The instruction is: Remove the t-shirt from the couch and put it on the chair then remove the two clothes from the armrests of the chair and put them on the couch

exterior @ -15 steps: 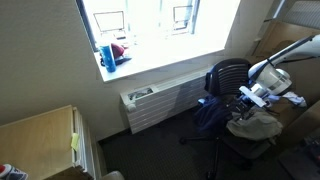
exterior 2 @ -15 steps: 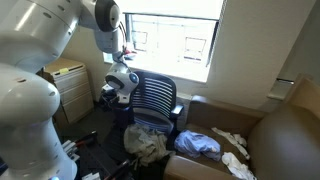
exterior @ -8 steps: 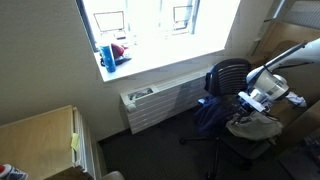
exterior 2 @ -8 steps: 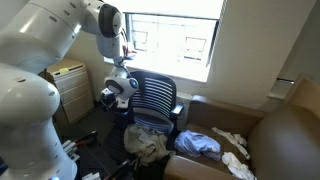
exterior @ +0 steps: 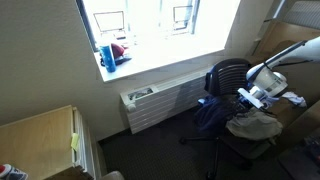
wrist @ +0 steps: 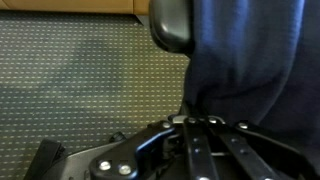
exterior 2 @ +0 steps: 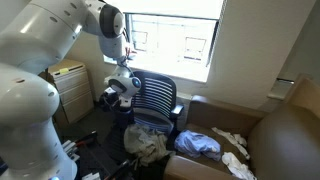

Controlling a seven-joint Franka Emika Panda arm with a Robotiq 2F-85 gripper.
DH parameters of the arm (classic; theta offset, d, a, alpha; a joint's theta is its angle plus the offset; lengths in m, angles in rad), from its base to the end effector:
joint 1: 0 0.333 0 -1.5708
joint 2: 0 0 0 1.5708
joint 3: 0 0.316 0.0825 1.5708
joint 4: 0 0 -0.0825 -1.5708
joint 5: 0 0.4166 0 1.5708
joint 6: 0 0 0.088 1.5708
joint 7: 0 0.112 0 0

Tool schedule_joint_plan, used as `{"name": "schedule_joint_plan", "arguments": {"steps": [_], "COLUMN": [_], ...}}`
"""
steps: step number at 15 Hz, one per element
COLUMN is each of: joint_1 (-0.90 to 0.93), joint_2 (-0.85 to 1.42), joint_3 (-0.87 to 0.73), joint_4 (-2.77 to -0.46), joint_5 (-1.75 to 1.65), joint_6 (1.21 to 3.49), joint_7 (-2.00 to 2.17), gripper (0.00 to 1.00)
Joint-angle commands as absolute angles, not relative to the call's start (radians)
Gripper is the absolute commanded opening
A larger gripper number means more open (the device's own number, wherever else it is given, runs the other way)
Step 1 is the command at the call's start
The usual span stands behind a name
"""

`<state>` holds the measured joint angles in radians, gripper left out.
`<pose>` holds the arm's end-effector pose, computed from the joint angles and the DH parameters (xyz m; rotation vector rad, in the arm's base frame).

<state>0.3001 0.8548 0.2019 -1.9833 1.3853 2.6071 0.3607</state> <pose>0.4795 0.2614 -0.0216 -2.0829 1.4914 0.6618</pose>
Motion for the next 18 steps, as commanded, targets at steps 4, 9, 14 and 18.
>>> {"name": "schedule_joint_plan", "arguments": {"steps": [4,9,14,18], "joint_1": [0.28,0.274,0.282,0.302], "joint_2": [0.744,0.591,0.349,0.131], "joint_3": [0.181,0.184,0.177,0.157], "joint_4": [-2.003,-2.028,-2.077,-2.089], "joint_5": [1.458,1.573,1.802,1.956], "joint_6": [2.72,2.897,3.057,3.119], "joint_7": [0.265,0.115,-0.13,-0.329], "gripper": [0.0,0.0,0.0,0.0]}}
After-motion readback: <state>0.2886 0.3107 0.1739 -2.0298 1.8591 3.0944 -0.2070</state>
